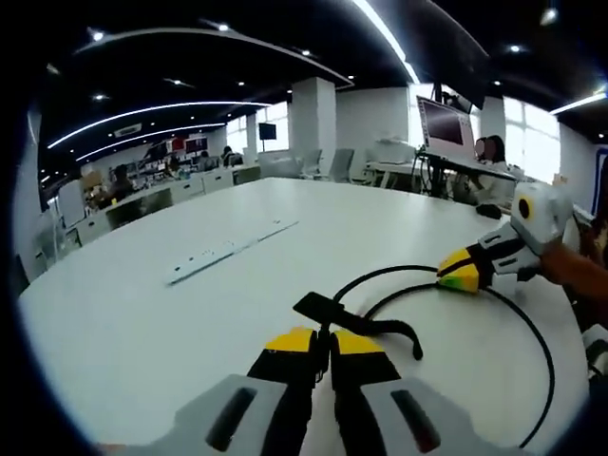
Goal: Find the charging cable on the desk, coil it up and secure with Velcro.
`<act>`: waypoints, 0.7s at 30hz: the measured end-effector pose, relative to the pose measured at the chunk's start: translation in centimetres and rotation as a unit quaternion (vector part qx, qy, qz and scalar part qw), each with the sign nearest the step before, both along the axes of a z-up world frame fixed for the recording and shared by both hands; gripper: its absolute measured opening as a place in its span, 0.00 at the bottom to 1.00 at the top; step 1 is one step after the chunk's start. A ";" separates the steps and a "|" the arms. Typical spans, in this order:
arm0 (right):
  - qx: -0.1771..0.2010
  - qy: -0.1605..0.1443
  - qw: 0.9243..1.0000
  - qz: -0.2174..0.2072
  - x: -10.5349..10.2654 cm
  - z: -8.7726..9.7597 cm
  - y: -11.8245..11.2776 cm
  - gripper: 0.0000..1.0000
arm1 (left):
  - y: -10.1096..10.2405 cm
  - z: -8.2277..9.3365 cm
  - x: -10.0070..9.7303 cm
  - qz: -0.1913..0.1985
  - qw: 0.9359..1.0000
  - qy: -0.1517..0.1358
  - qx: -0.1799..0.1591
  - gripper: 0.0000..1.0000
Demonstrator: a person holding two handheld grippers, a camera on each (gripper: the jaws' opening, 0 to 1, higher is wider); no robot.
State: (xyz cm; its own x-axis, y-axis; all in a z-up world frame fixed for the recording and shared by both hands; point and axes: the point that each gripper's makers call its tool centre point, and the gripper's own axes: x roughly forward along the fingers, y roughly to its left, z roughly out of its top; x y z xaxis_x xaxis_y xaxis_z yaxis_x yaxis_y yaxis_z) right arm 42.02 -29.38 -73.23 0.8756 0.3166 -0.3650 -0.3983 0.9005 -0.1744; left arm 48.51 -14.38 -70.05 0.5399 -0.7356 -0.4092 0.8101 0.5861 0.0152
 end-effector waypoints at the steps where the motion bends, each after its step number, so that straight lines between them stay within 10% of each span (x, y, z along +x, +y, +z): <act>1: -0.001 -0.001 1.000 0.000 0.0 0.0 0.0 0.06 | 0.2 -0.1 -0.1 0.006 1.000 0.002 -0.003 0.07; 21: -0.007 -0.010 1.000 -0.002 0.0 0.0 0.1 0.06 | 2.6 -0.6 -1.2 0.078 0.997 0.008 -0.026 0.07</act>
State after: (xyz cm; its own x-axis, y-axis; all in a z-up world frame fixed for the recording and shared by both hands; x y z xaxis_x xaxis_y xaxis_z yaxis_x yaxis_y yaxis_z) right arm 41.99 -29.23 -73.27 0.8839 0.3079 -0.3520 -0.3907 0.8999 -0.1940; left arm 47.28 -11.73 -70.70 0.6439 -0.6632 -0.3814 0.7082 0.7053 -0.0307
